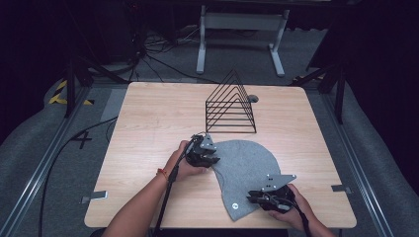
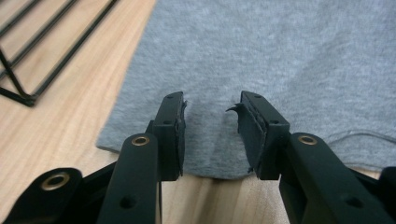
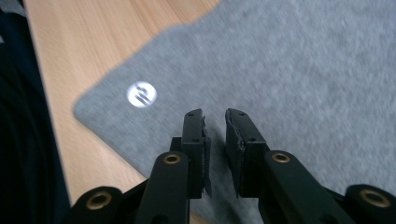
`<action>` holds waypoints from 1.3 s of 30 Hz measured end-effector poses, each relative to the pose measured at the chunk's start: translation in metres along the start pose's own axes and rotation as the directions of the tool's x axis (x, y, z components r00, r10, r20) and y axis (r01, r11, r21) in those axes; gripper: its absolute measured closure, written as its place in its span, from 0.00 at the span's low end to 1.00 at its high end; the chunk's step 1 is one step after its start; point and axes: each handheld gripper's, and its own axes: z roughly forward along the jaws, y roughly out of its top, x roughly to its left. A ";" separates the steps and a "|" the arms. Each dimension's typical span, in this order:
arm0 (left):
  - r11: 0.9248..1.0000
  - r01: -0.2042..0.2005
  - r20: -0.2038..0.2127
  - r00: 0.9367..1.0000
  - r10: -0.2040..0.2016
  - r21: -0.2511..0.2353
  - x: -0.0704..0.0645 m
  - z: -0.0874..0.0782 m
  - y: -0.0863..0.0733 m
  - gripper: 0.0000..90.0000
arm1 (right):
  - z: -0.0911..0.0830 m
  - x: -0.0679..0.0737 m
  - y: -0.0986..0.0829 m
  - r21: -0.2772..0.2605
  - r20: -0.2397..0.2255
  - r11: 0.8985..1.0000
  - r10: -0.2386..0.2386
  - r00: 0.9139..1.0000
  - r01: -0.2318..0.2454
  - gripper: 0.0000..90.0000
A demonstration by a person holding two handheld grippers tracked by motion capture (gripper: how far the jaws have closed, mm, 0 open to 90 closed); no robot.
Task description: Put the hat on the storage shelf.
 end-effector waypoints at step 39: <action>0.995 0.096 -0.050 0.994 -0.097 -0.020 -0.030 -0.042 0.002 0.38 | -0.013 -0.118 0.015 -0.038 0.265 0.974 0.224 0.938 -0.222 0.58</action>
